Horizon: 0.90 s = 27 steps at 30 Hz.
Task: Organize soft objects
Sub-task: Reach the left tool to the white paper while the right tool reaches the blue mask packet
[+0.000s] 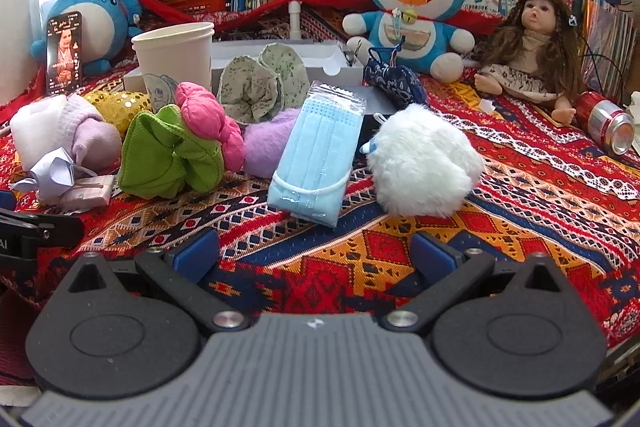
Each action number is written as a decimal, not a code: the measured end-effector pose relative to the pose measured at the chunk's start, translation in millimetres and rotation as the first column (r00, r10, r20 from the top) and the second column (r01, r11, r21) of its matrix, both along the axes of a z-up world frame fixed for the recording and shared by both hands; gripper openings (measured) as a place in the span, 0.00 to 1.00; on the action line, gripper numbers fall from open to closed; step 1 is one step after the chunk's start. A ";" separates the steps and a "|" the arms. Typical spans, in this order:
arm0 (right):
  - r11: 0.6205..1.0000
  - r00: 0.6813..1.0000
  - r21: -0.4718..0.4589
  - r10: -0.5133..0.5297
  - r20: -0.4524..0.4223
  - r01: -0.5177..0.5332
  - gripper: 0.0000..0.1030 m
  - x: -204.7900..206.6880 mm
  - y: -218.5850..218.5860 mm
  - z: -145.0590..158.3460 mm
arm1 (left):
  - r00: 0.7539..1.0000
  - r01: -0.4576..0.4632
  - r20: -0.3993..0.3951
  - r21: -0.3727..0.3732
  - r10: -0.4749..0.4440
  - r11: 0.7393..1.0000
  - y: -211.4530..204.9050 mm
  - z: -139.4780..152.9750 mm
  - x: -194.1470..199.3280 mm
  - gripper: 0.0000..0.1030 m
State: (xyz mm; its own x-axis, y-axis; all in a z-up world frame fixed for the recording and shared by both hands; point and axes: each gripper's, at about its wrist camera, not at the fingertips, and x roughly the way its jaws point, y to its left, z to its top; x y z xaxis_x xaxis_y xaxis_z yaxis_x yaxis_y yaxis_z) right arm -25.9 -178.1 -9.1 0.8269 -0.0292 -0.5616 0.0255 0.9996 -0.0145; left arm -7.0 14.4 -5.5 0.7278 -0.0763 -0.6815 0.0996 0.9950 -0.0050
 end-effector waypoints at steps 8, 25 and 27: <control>1.000 0.999 0.014 0.004 0.040 -0.005 1.00 -3.9 -1.5 3.0 | 0.997 -0.034 0.072 -0.085 0.040 0.996 4.8 6.8 -10.6 0.91; 0.996 0.988 0.075 0.030 0.152 -0.041 0.64 -4.4 -7.7 19.2 | 0.985 0.012 0.171 -0.120 0.009 0.993 3.0 17.9 -18.0 0.48; 0.995 0.989 0.088 0.022 0.144 -0.035 0.58 -1.9 -9.1 18.4 | 0.984 0.014 0.177 -0.126 0.009 0.992 3.7 18.9 -18.2 0.45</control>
